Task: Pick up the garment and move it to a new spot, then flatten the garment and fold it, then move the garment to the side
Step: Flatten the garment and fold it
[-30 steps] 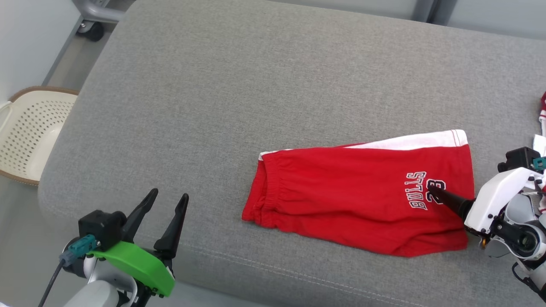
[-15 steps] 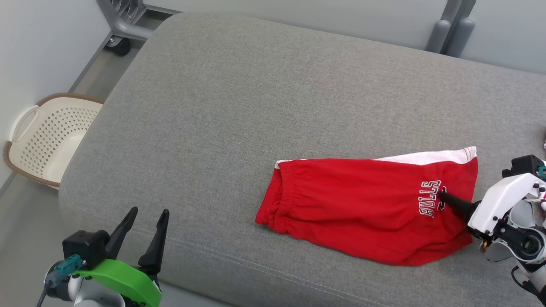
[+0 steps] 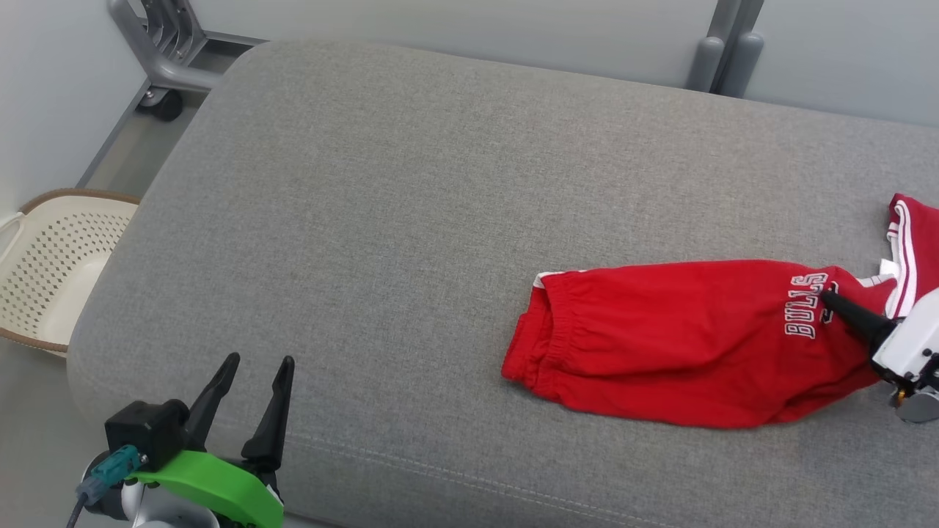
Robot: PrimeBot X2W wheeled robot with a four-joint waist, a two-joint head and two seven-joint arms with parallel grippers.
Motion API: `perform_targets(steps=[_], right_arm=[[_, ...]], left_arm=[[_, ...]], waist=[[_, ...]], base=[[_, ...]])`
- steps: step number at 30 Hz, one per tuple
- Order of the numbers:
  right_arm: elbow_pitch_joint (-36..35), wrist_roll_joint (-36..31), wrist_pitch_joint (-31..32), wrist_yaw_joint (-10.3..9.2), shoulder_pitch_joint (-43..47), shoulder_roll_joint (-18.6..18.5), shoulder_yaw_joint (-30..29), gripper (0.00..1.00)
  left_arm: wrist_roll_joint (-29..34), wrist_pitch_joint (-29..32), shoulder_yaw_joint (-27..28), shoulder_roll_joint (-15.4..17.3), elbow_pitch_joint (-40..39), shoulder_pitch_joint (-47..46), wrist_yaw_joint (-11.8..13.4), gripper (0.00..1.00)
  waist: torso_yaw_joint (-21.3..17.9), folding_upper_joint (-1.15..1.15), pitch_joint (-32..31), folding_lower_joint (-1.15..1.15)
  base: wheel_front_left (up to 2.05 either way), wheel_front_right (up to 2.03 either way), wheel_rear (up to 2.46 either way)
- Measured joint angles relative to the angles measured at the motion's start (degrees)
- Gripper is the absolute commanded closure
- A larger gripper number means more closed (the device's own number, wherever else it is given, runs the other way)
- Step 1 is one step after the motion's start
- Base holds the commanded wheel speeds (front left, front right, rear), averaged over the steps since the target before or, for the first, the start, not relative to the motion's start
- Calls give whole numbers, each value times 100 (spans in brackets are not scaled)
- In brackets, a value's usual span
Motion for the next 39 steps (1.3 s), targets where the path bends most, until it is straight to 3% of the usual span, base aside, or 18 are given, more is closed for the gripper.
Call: perform_targets(steps=[4,15,23,35,36,37,38,39], right_arm=[[-550,-137,89,111,-108,41,229,100],[-1724,-769,664,89,-666,410,1137,100],[-1688,-1346,972,-456,-1079,637,1541,100],[-1295,-1686,1366,-710,-1558,1143,1961,100],[-1237,-1692,1374,-712,-1593,1173,1980,62],[-1191,-1720,1413,-724,-1625,1210,2009,46],[-1158,-1738,1417,-750,-1651,1262,2030,5],[-1136,-1747,1415,-753,-1676,1323,2041,0]], left_arm=[[40,0,20,-35,-41,108,1,0],[232,0,-100,-205,-127,88,-13,0],[263,0,-302,-343,-75,-31,-182,0],[315,0,-396,-503,194,-226,-360,0],[315,-1,-390,-513,214,-236,-361,0],[315,-1,-390,-519,232,-245,-361,0],[315,-1,-390,-523,247,-247,-363,0],[315,-1,-390,-527,264,-247,-363,0]], waist=[[-28,0,31,0],[32,0,222,0],[175,0,375,0],[467,0,539,0],[481,0,546,0],[491,0,550,0],[499,0,552,0],[507,0,554,0]], base=[[0,0,0],[0,0,0],[0,0,0],[0,0,0],[0,0,0],[0,0,0],[0,0,0],[0,0,0]])
